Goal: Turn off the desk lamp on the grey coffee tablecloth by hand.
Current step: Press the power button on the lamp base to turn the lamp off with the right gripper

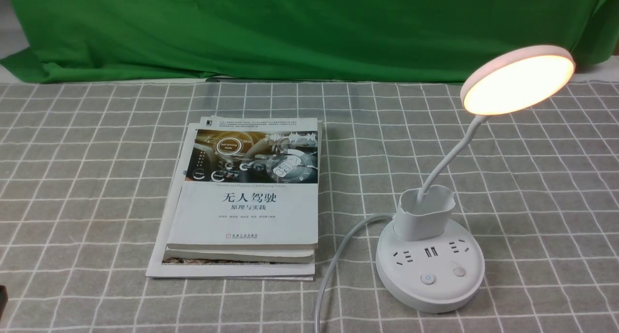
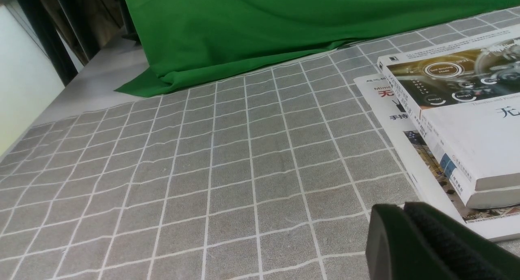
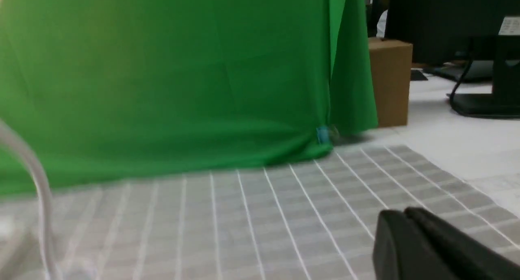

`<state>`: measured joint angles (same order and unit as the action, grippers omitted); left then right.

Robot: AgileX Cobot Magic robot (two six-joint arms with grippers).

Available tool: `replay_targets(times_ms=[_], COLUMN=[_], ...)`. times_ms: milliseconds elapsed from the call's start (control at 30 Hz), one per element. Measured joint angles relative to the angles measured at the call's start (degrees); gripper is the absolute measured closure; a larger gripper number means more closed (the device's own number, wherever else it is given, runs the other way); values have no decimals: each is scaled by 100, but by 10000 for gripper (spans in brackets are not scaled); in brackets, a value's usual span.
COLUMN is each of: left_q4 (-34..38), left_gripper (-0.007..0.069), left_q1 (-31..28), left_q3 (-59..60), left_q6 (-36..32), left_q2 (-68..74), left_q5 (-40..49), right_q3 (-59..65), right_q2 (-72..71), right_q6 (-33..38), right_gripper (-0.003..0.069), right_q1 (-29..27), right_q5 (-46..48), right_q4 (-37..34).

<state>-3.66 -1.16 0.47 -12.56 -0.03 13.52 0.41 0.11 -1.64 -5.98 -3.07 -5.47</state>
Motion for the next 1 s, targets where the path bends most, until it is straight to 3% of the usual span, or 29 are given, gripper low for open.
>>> replay_targets(times_ms=[133,333,533,667,867,1000], left_q4=[0,0,0,0,0,0], left_gripper=[606,606,606,606,606,606], left_q1=[0,0,0,0,0,0], left_q3=[0,0,0,0,0,0], left_q6=[0,0,0,0,0,0], left_q2=[0,0,0,0,0,0], left_q5=[0,0,0,0,0,0], right_q3=[0,-695,-2383,-3161,-3264,-3368], right_q2=[0,644,2164,3293,4636,5508], right_q6=[-336,-667,-746,-433,-311,-112], right_gripper=[610,610,610,610,610,610], right_q1=[0,0,0,0,51,132], right_q5=[-591,-509,853,1768,1542,1751], right_q4=[-62,-140,-150,-140,-157,-598])
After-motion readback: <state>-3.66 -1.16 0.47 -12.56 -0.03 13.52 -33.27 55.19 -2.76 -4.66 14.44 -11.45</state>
